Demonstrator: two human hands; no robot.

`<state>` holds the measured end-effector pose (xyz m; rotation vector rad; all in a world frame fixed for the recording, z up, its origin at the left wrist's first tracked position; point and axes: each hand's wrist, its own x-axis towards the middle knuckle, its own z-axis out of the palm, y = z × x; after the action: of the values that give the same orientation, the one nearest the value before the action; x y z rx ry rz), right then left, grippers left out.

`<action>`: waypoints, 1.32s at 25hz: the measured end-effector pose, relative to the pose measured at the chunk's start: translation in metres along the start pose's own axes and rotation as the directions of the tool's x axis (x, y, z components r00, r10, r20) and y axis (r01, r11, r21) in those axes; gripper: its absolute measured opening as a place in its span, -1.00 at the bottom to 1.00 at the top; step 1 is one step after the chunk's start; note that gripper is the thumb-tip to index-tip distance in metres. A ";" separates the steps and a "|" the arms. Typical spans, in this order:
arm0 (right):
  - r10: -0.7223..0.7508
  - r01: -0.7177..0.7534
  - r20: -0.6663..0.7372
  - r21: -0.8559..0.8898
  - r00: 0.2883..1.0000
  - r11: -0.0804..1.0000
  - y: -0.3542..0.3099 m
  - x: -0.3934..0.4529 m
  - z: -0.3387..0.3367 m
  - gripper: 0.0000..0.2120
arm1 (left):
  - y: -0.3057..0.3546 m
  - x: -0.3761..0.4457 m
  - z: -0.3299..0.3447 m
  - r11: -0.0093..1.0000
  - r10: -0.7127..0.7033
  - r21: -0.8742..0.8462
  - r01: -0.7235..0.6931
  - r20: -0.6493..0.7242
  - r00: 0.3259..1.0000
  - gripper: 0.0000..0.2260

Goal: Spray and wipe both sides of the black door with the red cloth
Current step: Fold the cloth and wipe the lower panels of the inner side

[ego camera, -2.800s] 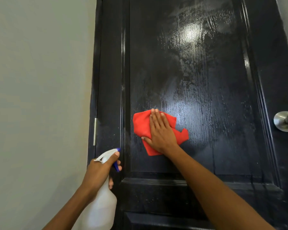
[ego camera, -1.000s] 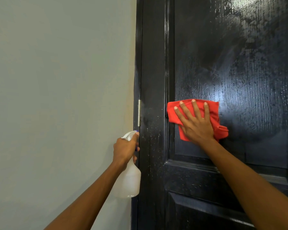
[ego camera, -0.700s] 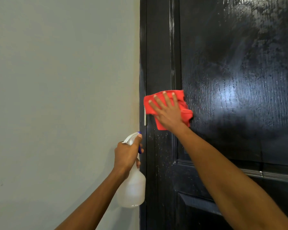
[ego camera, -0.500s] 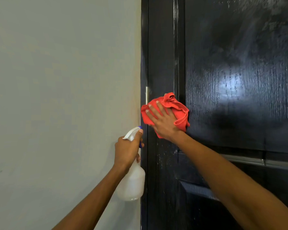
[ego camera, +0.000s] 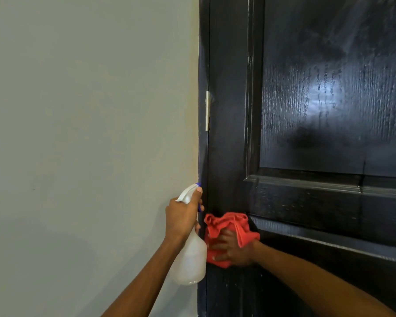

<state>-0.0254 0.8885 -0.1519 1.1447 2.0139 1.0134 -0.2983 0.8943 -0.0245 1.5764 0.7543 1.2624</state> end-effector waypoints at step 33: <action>0.640 -0.631 -0.117 0.106 0.760 0.769 0.119 -0.126 -0.120 -0.43 | 0.087 0.012 0.046 0.991 0.116 -0.070 -0.112 0.055 0.992 -0.63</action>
<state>-0.0137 0.7779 0.0274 1.9175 1.7873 1.3998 -0.2593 0.8605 0.0600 1.6139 0.5860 1.3035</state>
